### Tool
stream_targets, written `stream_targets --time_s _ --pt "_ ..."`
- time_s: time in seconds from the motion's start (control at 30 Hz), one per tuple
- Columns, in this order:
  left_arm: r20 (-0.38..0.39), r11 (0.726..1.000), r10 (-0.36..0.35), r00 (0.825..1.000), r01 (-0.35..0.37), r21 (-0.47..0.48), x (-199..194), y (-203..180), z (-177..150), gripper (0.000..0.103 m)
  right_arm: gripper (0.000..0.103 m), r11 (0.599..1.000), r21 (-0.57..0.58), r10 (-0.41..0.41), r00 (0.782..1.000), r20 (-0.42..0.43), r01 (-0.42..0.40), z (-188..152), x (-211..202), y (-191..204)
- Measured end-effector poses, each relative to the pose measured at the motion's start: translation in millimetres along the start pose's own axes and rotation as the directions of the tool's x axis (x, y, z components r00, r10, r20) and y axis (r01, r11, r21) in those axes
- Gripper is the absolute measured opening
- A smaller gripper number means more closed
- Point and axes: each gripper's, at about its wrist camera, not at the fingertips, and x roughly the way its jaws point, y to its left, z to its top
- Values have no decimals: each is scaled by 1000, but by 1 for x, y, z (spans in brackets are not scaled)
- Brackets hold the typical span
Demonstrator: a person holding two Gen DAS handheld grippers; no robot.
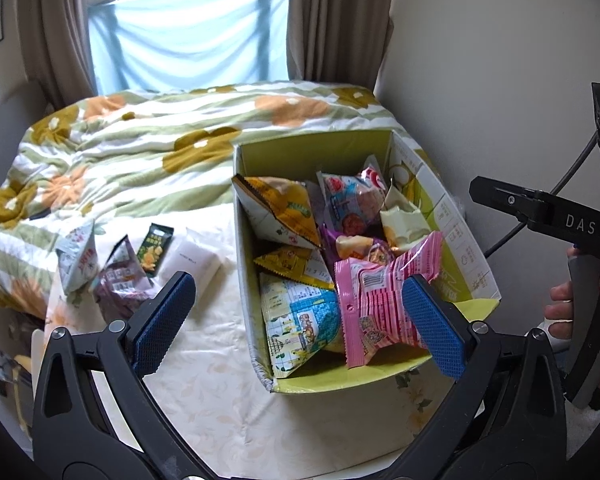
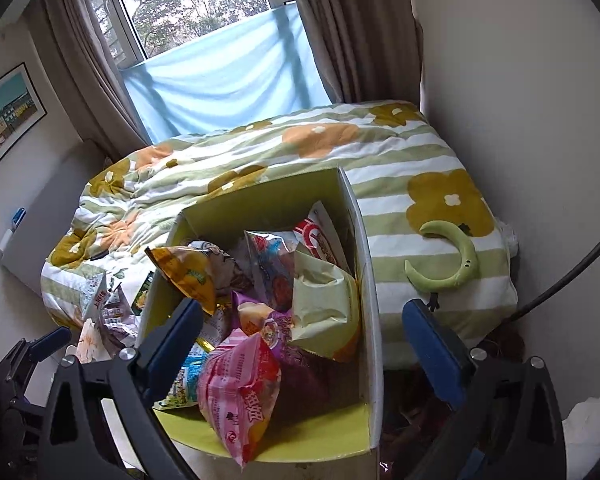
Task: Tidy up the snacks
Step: 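Withdraw both tools from the box back toward the snack tray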
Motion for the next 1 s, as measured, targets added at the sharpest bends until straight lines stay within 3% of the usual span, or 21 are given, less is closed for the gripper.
stream_targets --time_s 0.4,0.73,1.0 --pt "102 994 104 989 -101 -30 -69 11 2 102 99 996 -90 29 996 83 -22 -7 -57 42" --pt "131 979 184 974 -170 -111 -108 37 -34 102 101 988 -154 29 997 66 -19 -38 -74 62" --pt "116 955 242 963 -215 -202 -131 85 -63 102 101 981 -189 51 998 36 -43 -50 -65 87"
